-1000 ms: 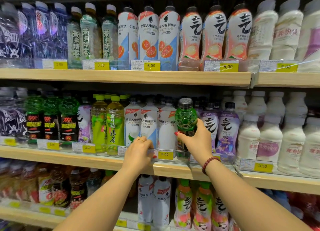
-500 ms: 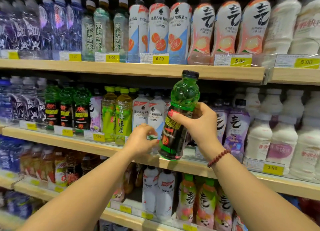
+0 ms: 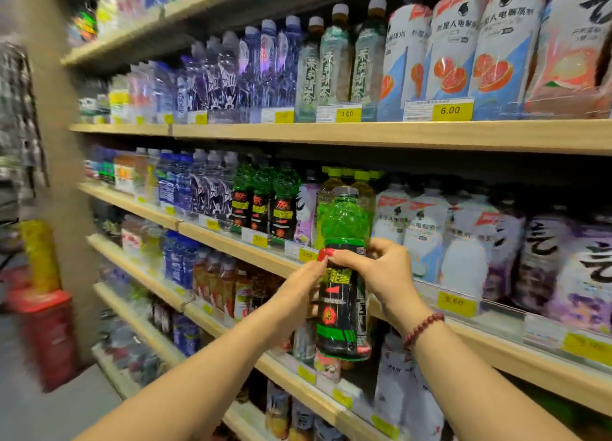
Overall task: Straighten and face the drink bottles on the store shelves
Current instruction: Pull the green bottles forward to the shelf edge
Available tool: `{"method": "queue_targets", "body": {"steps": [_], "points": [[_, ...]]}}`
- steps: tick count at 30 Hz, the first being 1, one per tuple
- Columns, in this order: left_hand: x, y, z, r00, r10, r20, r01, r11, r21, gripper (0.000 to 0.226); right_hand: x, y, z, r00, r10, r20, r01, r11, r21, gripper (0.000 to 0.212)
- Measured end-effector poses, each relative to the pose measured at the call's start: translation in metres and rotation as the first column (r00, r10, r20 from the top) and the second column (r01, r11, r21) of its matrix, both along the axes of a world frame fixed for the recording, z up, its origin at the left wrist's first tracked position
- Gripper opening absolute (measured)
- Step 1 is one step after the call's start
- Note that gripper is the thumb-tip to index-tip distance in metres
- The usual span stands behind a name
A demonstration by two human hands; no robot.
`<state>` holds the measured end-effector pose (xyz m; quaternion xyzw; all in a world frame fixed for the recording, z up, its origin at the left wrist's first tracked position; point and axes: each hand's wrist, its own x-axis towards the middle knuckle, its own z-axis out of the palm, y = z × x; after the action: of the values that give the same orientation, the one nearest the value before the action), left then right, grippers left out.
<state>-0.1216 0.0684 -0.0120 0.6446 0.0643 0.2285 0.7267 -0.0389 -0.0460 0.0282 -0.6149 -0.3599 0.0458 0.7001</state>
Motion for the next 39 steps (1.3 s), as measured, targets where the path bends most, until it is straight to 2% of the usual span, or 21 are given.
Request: {"method": "queue_targets", "body": {"steps": [3,5,8,11,17,19,21,22,23,24,26,28,30,32,33,36,39], "points": [[-0.022,0.024,-0.005,0.997,-0.079,0.021,0.077,0.995,0.06,0.043,-0.014,0.028,0.003,1.0,0.029,0.007,-0.029,1.0,-0.002,0.041],[-0.035,0.041,-0.005,0.994,-0.106,0.022,0.104,0.991,0.085,0.044,-0.021,0.046,0.006,0.998,0.06,-0.01,-0.061,0.998,-0.015,0.033],[-0.046,0.068,-0.001,0.996,-0.082,0.034,0.079,0.992,0.095,0.048,-0.031,0.075,0.007,0.997,0.076,-0.031,-0.077,0.996,-0.043,0.023],[-0.047,0.099,0.001,0.999,0.0,0.037,-0.004,0.993,0.12,0.059,-0.04,0.104,0.011,0.996,0.071,-0.052,-0.074,0.996,-0.058,0.029],[-0.04,0.159,0.002,0.994,0.0,0.11,-0.012,0.994,0.106,0.05,-0.042,0.148,0.015,0.993,0.119,-0.024,-0.121,0.977,-0.174,0.03],[-0.037,0.169,0.007,0.99,0.006,0.144,-0.023,0.994,0.11,0.056,-0.034,0.152,0.013,0.996,0.085,0.037,-0.077,0.98,-0.185,0.027],[-0.032,0.178,0.012,0.984,0.039,0.174,-0.059,0.992,0.109,0.06,-0.019,0.151,0.008,0.987,-0.052,0.153,0.08,0.981,-0.18,0.021],[-0.028,0.183,0.015,0.979,0.065,0.193,-0.088,0.99,0.113,0.059,-0.008,0.15,0.005,0.958,-0.141,0.248,0.198,0.954,-0.223,0.021],[-0.022,0.189,0.017,0.972,0.093,0.215,-0.12,0.986,0.117,0.056,0.004,0.148,0.001,0.899,-0.211,0.384,0.342,0.885,-0.315,0.026],[-0.017,0.194,0.019,0.963,0.127,0.239,-0.158,0.981,0.116,0.052,0.014,0.145,-0.005,0.818,-0.226,0.529,0.482,0.77,-0.418,0.036],[-0.007,0.203,0.023,0.939,0.203,0.278,-0.237,0.967,0.095,0.054,0.031,0.137,-0.017,0.673,-0.147,0.725,0.671,0.533,-0.515,0.05],[0.003,0.211,0.024,0.912,0.282,0.298,-0.321,0.943,0.089,0.057,0.041,0.134,-0.031,0.582,-0.093,0.808,0.759,0.421,-0.498,0.053],[0.015,0.218,0.025,0.886,0.341,0.315,-0.382,0.921,0.079,0.065,0.05,0.136,-0.042,0.509,-0.113,0.853,0.801,0.426,-0.421,0.047],[0.028,0.224,0.027,0.875,0.379,0.302,-0.419,0.905,0.078,0.082,0.054,0.141,-0.051,0.467,-0.191,0.864,0.811,0.482,-0.332,0.037],[0.034,0.228,0.029,0.867,0.397,0.301,-0.438,0.895,0.081,0.083,0.056,0.145,-0.053,0.453,-0.237,0.859,0.812,0.508,-0.288,0.031],[0.047,0.233,0.031,0.833,0.444,0.331,-0.497,0.863,0.092,0.068,0.06,0.151,-0.058,0.397,-0.311,0.863,0.834,0.514,-0.198,0.024],[0.058,0.236,0.028,0.795,0.487,0.362,-0.554,0.826,0.105,0.068,0.066,0.153,-0.065,0.279,-0.343,0.897,0.839,0.541,-0.054,0.021]]}}
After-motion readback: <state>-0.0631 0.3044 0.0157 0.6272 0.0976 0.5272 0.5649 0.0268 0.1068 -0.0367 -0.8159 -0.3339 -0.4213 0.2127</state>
